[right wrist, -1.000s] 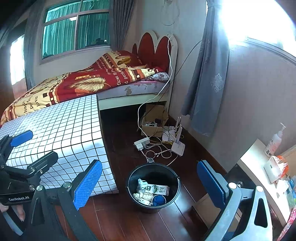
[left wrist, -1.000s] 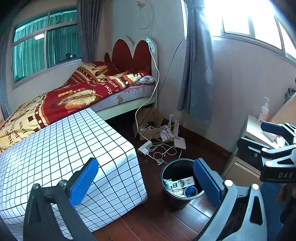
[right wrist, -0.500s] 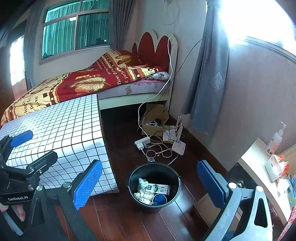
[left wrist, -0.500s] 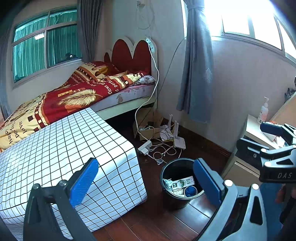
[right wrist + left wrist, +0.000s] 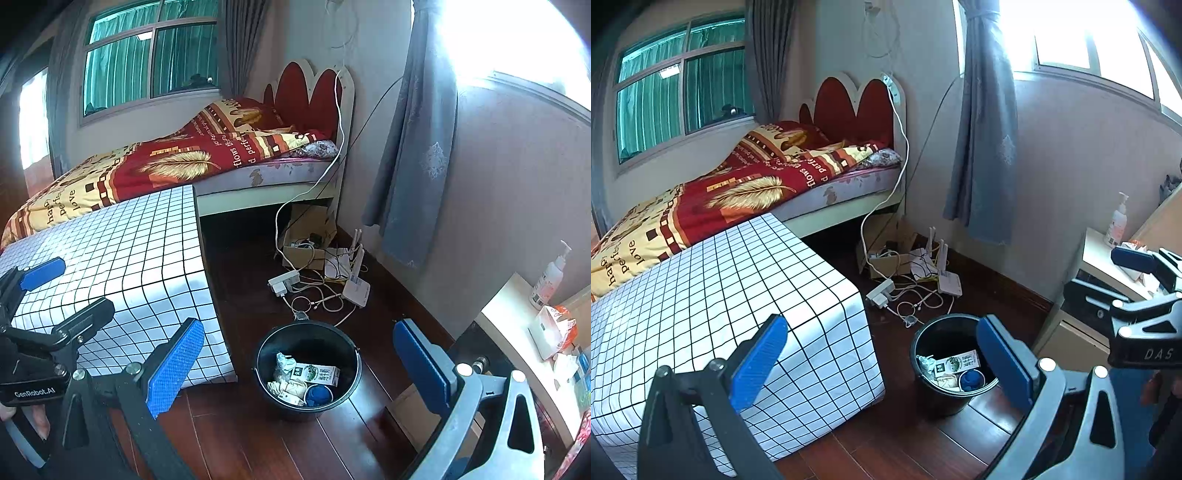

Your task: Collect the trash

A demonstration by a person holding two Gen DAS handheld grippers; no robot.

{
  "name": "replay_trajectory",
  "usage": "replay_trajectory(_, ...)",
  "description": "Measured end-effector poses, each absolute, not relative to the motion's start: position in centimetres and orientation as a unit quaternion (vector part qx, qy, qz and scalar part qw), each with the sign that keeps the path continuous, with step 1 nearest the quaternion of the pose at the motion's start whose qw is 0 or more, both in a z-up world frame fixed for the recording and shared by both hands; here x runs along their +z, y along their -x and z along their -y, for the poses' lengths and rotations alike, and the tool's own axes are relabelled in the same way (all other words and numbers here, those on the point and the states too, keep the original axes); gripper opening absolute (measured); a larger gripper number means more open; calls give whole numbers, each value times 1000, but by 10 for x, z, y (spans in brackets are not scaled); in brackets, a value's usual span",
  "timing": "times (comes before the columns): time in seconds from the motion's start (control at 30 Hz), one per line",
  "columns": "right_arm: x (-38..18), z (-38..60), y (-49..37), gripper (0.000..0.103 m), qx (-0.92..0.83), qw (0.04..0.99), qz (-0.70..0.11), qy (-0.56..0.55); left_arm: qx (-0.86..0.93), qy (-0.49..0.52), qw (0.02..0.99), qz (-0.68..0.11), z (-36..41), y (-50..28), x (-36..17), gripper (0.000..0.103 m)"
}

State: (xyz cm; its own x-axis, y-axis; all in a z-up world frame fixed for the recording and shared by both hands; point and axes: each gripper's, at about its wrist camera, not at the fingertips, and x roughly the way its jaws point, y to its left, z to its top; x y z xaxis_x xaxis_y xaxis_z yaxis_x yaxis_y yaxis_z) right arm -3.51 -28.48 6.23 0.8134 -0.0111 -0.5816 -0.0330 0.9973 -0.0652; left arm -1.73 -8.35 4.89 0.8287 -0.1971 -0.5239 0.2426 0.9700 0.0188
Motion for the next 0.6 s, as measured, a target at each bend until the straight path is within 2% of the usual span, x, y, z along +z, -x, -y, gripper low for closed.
replay_trajectory(0.6,61,282,36,103,6,952,-305,36,-132,-48,959,-244,82,19,51,103)
